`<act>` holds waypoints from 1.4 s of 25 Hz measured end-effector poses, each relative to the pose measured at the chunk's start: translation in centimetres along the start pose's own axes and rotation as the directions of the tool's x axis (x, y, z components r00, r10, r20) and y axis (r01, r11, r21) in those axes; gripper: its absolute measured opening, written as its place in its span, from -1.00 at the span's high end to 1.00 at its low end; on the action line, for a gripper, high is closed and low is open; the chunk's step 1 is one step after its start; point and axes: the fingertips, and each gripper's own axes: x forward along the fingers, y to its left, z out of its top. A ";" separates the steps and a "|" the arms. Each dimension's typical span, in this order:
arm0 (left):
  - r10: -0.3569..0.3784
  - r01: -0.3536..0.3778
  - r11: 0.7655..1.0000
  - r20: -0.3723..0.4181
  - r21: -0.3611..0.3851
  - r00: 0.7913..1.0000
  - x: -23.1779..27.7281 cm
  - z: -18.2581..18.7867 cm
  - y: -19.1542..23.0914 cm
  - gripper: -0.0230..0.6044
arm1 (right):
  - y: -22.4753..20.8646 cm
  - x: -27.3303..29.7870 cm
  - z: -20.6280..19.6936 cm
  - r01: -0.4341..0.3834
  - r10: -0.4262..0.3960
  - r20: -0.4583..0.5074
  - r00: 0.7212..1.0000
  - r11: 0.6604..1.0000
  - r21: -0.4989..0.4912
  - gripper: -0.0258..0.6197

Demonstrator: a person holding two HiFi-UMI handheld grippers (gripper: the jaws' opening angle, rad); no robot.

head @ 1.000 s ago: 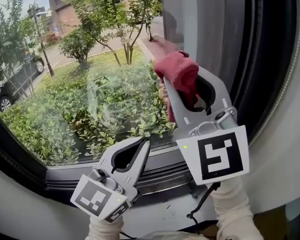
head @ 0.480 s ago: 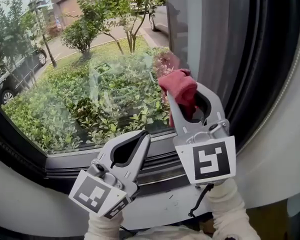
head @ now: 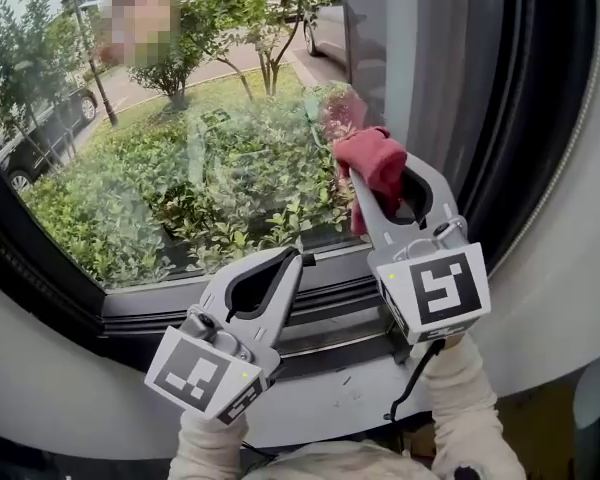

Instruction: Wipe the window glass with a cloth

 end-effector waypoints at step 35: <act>-0.002 0.004 0.998 0.024 -0.064 1.000 -11.1 -0.7 0.7 0.93 | 17.3 -9.2 2.2 -0.314 0.304 0.082 0.949 0.895 0.316 0.55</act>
